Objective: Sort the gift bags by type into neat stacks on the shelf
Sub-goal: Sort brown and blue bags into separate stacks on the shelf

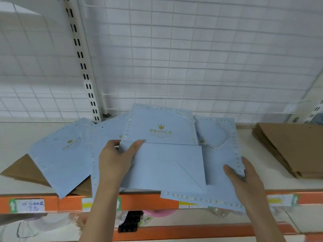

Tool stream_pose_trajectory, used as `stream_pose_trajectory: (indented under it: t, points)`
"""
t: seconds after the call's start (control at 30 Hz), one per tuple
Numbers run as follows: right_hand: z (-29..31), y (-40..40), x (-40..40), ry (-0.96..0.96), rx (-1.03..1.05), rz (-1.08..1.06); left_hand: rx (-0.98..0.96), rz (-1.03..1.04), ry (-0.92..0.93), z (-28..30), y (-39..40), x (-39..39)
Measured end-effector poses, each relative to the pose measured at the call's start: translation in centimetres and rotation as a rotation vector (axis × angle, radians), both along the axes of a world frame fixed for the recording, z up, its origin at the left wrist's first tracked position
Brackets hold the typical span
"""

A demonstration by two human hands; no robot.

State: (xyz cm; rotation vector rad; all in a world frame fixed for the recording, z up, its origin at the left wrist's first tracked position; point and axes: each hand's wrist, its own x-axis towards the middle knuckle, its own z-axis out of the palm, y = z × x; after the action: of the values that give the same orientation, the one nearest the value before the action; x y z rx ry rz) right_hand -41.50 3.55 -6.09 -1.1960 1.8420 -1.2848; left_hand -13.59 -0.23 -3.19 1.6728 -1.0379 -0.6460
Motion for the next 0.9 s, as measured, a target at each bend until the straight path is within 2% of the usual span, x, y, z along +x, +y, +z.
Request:
stream_pose_trajectory:
  t: [0.2,0.47,0.63,0.9]
  points:
    - [1.6,1.7,-7.1,0.047,-0.076,-0.02,-0.086,-0.12,0.114,-0.9,1.6,-7.0]
    - [1.4,3.5,-21.4,0.044,-0.12,-0.021,-0.115,-0.078,0.186,-1.2,1.7,-21.7]
    - [1.4,3.9,-30.0,0.018,-0.136,-0.021,-0.085,-0.089,0.136,-1.5,2.7,-30.7]
    - [0.8,2.0,-35.6,-0.008,-0.113,-0.011,-0.086,-0.058,0.14,-1.1,2.2,-36.1]
